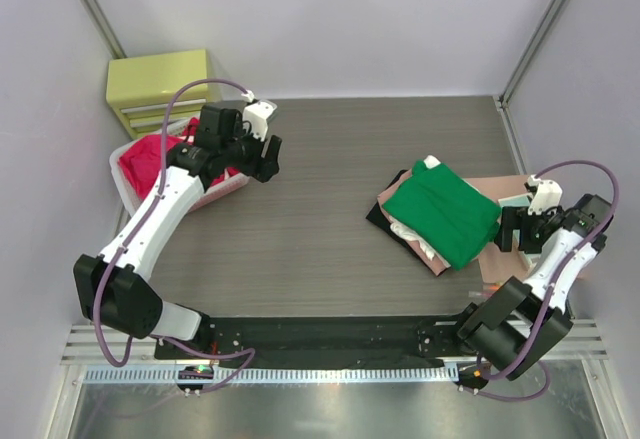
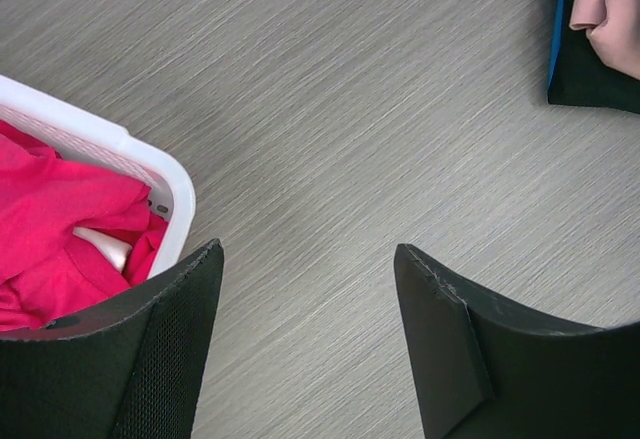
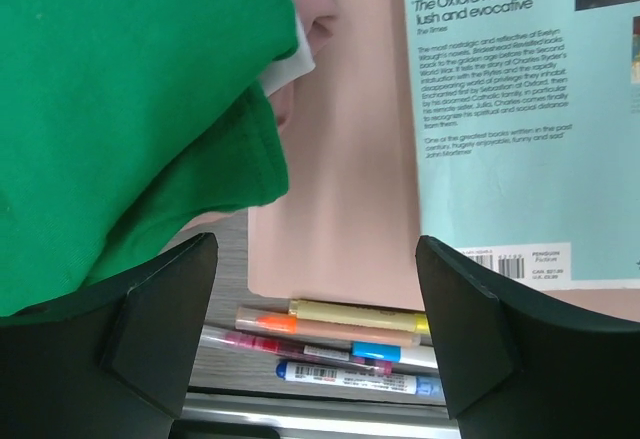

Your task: Fold and stack the t-shirts

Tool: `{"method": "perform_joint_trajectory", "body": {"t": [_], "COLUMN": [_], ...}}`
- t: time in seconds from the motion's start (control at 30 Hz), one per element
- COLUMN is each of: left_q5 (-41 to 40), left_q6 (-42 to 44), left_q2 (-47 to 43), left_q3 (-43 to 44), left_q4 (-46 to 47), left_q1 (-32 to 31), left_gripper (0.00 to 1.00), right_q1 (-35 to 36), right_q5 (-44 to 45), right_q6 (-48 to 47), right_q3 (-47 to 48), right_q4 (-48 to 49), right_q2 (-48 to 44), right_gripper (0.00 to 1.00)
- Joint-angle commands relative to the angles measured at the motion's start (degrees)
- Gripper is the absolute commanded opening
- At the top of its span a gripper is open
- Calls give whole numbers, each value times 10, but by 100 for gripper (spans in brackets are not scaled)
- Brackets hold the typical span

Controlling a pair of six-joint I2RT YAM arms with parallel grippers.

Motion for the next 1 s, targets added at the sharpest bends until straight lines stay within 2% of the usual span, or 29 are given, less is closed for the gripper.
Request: {"method": "perform_joint_trajectory", "body": {"t": [0.0, 0.2, 0.3, 0.37, 0.4, 0.6, 0.77, 0.97], "left_q5": [-1, -2, -2, -2, -2, 10, 18, 23], "left_q6": [11, 12, 11, 12, 13, 8, 5, 5], "left_q2": [-14, -12, -14, -16, -16, -2, 5, 5], "left_q3": [-5, -5, -5, -7, -6, 0, 6, -1], "left_q4": [8, 7, 7, 7, 7, 1, -4, -4], "left_q1": [1, 1, 1, 1, 1, 1, 1, 1], "left_gripper": [70, 70, 70, 70, 70, 70, 70, 71], "right_q1": [7, 16, 26, 42, 52, 113, 122, 123], "right_q5": [-17, -31, -10, 43, 66, 170, 203, 197], "right_q6": [-13, -21, 4, 38, 46, 97, 127, 126], "right_q3": [-26, -32, -67, -102, -139, -215, -189, -156], "right_q4": [12, 16, 82, 189, 259, 388, 398, 383], "right_q2": [-48, 2, 10, -9, -39, -130, -110, -122], "right_gripper": [87, 85, 77, 76, 77, 83, 84, 85]}}
